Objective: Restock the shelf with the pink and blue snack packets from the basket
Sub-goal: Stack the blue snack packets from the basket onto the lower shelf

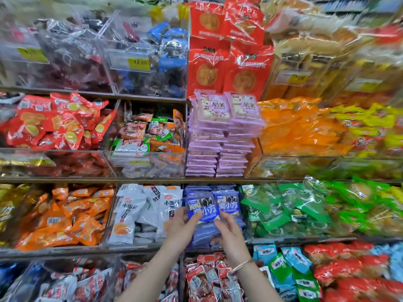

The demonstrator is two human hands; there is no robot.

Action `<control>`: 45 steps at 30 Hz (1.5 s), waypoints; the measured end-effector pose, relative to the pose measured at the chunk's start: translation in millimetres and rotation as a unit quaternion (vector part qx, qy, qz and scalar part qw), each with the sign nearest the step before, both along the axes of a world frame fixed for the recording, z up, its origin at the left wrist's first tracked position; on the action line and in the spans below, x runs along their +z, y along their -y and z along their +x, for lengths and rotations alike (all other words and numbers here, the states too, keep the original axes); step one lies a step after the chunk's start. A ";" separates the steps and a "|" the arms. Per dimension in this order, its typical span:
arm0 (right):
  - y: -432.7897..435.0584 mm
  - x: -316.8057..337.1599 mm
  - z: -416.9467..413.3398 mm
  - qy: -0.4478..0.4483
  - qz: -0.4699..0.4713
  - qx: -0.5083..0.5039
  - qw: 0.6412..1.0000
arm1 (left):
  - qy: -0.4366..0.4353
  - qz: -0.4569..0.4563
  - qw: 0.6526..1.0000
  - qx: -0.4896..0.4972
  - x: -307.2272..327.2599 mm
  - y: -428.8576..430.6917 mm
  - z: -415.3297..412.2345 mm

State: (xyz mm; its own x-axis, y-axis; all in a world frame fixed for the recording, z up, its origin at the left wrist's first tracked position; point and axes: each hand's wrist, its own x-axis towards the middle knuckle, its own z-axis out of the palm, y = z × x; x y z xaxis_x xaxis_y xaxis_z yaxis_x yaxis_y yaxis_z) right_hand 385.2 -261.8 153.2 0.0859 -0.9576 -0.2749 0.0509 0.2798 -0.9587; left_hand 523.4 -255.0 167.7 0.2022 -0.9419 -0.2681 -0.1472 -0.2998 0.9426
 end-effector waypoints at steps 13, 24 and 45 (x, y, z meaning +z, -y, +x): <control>8.5 -8.5 -48.3 -0.131 0.039 -0.043 0.990 | 0.568 -0.153 0.781 -0.212 -54.9 30.0 -14.7; 80.8 13.0 -89.3 -0.698 -0.155 0.036 0.698 | 0.604 -0.128 0.733 -0.286 -45.1 56.4 -45.8; 90.0 26.8 -149.9 -0.689 -0.211 0.110 0.685 | 0.611 -0.136 0.731 -0.273 -53.8 55.9 -40.2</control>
State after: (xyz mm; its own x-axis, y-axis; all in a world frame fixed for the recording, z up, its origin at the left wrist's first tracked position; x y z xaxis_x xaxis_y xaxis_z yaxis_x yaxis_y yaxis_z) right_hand 235.4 -351.7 180.0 0.1779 -0.9824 0.0577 -0.9820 -0.1810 -0.0533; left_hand 483.2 -310.9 114.0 -0.2913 -0.9566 0.0099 -0.9563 0.2914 0.0218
